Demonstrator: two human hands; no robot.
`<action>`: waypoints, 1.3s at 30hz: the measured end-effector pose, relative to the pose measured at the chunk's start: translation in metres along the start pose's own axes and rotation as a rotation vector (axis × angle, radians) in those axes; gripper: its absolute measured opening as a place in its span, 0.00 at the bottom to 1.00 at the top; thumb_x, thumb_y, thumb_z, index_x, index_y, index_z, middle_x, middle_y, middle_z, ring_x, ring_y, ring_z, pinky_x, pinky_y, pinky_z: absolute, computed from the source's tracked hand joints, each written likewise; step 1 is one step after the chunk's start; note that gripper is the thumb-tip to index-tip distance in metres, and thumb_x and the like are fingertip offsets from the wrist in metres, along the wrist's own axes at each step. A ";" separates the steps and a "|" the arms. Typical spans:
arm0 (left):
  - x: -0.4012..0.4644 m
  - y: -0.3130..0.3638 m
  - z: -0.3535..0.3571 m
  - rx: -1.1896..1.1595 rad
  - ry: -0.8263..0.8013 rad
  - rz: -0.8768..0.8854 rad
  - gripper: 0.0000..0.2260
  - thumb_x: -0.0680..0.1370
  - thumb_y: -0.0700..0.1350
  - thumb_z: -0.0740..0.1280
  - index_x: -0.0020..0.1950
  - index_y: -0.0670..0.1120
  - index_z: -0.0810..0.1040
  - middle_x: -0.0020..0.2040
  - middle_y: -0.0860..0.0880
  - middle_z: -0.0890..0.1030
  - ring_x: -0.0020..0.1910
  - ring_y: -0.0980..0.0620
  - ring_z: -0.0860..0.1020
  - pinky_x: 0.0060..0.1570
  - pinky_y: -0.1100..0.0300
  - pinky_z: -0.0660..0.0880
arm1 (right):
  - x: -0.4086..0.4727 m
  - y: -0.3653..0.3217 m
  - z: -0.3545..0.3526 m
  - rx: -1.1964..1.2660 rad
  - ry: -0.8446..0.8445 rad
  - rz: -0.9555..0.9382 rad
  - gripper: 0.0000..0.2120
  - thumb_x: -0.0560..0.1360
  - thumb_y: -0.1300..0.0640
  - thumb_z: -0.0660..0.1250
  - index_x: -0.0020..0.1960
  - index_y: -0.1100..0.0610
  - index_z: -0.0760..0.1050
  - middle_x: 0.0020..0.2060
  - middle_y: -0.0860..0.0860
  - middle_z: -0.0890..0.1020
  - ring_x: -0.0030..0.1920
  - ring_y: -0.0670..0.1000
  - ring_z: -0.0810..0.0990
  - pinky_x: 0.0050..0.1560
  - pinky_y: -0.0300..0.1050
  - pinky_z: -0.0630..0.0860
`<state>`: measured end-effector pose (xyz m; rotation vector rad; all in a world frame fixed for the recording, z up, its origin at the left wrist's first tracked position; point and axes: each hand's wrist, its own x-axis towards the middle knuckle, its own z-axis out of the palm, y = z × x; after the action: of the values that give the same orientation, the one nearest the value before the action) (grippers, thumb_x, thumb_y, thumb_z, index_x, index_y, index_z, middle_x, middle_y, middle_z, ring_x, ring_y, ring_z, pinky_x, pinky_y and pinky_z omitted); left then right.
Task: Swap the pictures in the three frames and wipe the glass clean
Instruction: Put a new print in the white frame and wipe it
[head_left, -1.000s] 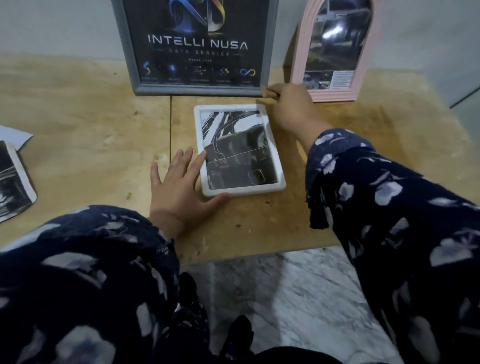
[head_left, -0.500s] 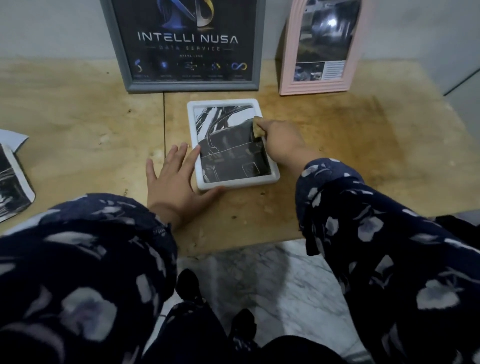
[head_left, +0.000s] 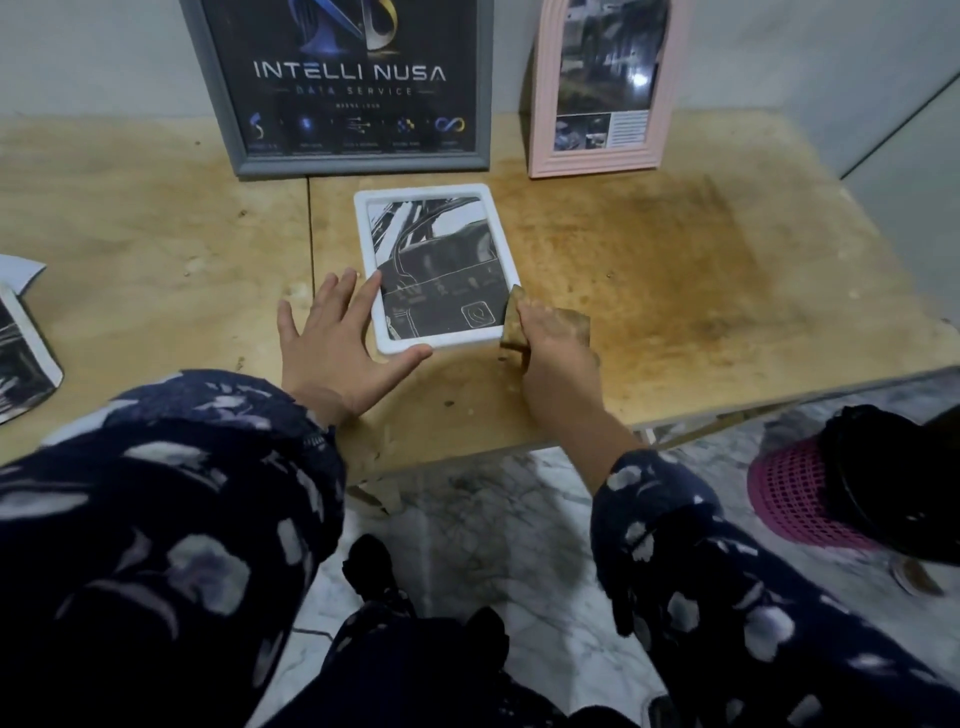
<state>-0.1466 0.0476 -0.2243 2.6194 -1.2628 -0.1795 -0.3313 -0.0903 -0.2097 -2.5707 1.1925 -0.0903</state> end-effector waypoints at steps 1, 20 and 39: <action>-0.001 0.000 0.001 0.010 -0.005 0.000 0.43 0.68 0.78 0.49 0.79 0.59 0.47 0.80 0.54 0.49 0.78 0.55 0.45 0.74 0.39 0.40 | -0.012 -0.004 0.007 -0.007 0.059 -0.028 0.32 0.73 0.69 0.46 0.77 0.56 0.58 0.76 0.53 0.59 0.76 0.54 0.57 0.75 0.55 0.54; 0.024 0.009 -0.029 -0.282 -0.463 -0.165 0.30 0.77 0.68 0.36 0.78 0.61 0.43 0.79 0.58 0.41 0.77 0.53 0.37 0.71 0.40 0.32 | -0.035 -0.071 0.008 0.148 -0.197 -0.253 0.36 0.72 0.75 0.53 0.78 0.55 0.52 0.78 0.49 0.50 0.78 0.50 0.45 0.76 0.54 0.42; 0.058 -0.008 -0.041 -0.291 -0.007 -0.196 0.20 0.80 0.53 0.59 0.70 0.49 0.68 0.66 0.48 0.74 0.66 0.46 0.70 0.65 0.47 0.61 | 0.090 -0.082 -0.104 0.823 -0.194 0.240 0.20 0.78 0.69 0.53 0.60 0.56 0.77 0.41 0.49 0.82 0.38 0.47 0.80 0.34 0.35 0.77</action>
<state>-0.0964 0.0130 -0.1877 2.4844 -0.9012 -0.3751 -0.2311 -0.1344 -0.0924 -1.6767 1.0789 -0.2198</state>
